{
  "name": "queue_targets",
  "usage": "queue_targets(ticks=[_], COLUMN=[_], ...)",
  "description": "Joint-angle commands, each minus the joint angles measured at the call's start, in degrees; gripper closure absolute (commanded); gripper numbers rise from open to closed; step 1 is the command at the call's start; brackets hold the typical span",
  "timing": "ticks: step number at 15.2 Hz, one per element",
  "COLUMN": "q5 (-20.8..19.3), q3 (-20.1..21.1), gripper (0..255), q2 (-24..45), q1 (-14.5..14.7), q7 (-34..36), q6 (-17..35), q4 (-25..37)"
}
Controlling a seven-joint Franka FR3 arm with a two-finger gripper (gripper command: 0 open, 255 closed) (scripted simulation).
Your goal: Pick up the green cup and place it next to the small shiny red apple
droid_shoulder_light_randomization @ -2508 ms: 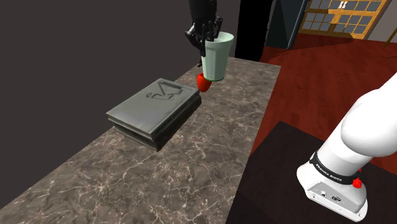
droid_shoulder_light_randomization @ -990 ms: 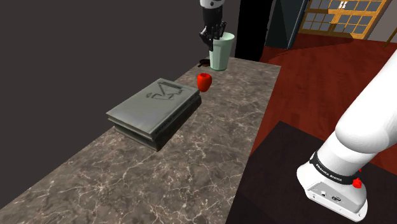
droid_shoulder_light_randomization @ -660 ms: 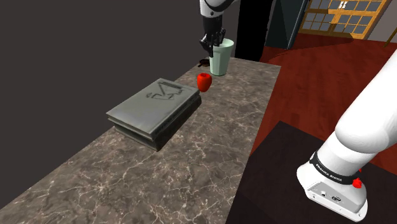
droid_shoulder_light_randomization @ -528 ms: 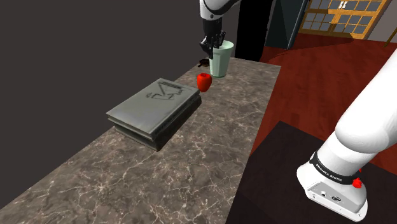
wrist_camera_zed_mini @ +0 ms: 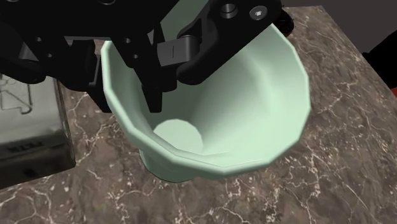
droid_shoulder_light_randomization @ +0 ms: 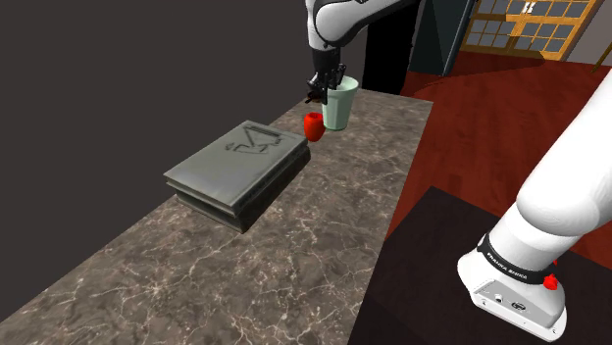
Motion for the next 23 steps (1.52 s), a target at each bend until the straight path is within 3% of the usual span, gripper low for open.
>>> queue_targets(ticks=[1, 15, 23], q5=[-0.3, -3.5, -3.5], q3=[0.0, -0.4, -0.4], gripper=[255, 255, 255], q2=[0.3, 4.7, 4.7], q1=[0.0, 0.1, 0.1], q7=[0.4, 4.1, 4.1], q6=[1.6, 11.3, 11.3], q4=[-1.3, -7.2, -7.2])
